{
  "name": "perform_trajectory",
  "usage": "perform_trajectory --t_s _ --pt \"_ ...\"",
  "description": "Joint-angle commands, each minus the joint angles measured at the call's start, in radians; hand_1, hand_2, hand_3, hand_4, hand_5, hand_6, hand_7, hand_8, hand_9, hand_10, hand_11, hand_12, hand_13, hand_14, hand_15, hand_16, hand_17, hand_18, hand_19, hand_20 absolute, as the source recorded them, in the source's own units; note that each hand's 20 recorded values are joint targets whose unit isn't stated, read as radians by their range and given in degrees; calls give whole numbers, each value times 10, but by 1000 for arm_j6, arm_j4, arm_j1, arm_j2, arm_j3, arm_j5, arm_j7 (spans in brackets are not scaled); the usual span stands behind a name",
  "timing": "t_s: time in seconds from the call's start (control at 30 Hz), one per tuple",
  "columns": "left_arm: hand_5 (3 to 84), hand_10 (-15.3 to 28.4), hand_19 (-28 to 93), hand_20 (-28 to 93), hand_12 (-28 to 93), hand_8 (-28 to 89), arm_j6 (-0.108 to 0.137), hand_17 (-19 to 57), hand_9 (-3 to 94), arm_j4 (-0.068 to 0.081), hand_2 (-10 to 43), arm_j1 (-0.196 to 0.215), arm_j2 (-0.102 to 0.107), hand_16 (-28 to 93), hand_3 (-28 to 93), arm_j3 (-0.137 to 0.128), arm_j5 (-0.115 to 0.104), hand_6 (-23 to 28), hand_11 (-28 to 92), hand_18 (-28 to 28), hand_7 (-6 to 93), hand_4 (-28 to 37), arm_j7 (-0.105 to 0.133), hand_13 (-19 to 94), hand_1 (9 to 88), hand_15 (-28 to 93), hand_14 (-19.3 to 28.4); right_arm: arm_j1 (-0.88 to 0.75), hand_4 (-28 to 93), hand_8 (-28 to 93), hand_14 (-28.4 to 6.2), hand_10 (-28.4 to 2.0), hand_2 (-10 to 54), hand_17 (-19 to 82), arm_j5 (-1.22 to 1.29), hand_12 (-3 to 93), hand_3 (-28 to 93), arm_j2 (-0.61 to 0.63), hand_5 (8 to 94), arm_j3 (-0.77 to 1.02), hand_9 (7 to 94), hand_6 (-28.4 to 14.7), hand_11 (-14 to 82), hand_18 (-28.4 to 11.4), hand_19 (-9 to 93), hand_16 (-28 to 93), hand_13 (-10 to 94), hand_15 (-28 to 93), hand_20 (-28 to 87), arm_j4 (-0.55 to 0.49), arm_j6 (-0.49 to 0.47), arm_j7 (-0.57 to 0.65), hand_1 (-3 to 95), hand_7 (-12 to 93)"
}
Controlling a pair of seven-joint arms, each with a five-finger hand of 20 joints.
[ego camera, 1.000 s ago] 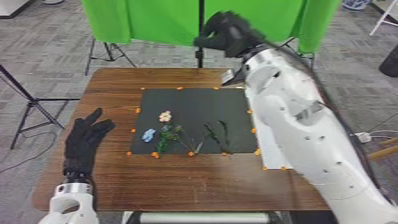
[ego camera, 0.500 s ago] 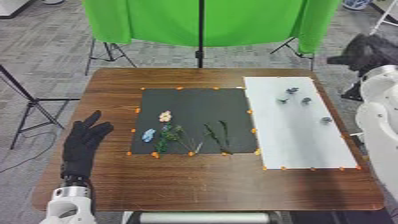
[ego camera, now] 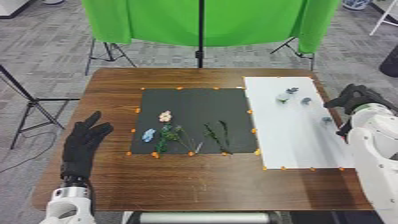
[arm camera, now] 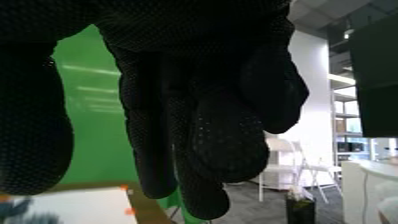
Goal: Arrange flowers
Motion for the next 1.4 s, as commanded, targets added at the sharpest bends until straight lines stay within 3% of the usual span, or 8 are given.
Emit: perform_trajectory --t_s 0.03,0.4,0.47,0.5,0.67,0.9,1.13,1.4 --pt "430 139 100 259 170 -41 -1 56 469 -3 35 21 -11 68 640 -2 5 38 210 141 90 -283 -11 380 160 206 164 -52 -130 -79 -57 -141 -83 571 -21 225 593 -23 641 1 767 29 203 -135 932 318 852 568 509 18 9 -2 325 144" --pt "429 139 101 258 169 -40 -2 55 469 0 32 18 -17 68 645 3 6 37 210 142 89 -283 -12 381 168 206 164 -92 -140 -81 -45 -126 -94 578 -34 216 614 -52 639 -28 773 29 206 -128 932 318 863 561 508 39 116 -38 377 156" --pt "430 139 101 258 170 -40 -4 55 469 2 32 15 -18 68 644 2 5 37 210 142 90 -283 -13 380 170 206 164 -112 -156 -14 -40 -116 -95 583 -33 216 603 -53 651 -33 782 27 213 -124 932 317 868 562 512 45 181 -45 432 170" --pt "430 138 101 258 170 -40 -5 55 469 2 31 17 -17 68 646 1 6 37 210 142 90 -283 -14 380 170 207 164 -119 -155 22 -37 -111 -95 586 -31 228 586 -57 658 -31 789 25 210 -122 932 318 871 564 516 38 162 -40 460 174" --pt "430 137 101 258 170 -41 0 55 469 0 28 20 -22 68 647 1 7 37 212 141 90 -283 -14 380 177 207 164 -140 -129 110 -19 -79 -95 605 -18 378 454 -55 732 -51 875 9 83 -105 932 324 893 565 527 50 252 -37 637 210" --pt "430 138 101 258 169 -41 6 55 468 -3 26 22 -16 68 649 -2 6 37 211 141 91 -283 -13 380 179 207 162 -54 -137 123 -12 -74 -95 623 43 400 448 -16 788 -74 909 0 87 -97 932 332 914 555 523 -40 353 -20 697 220" --pt "430 138 100 258 169 -41 2 55 469 -1 26 19 -16 68 647 -4 6 36 210 141 91 -283 -12 380 182 207 163 140 -125 134 -8 -79 -95 626 160 406 447 26 796 -277 914 -3 87 -91 932 342 916 555 523 -184 332 -69 699 212" --pt "430 138 101 259 169 -42 10 55 469 -1 28 15 -18 68 643 1 5 37 211 141 90 -283 -11 381 182 206 163 399 -123 137 -7 -78 -95 631 212 409 447 -108 797 -690 916 -2 86 -88 932 347 916 557 528 -142 219 -236 696 210"
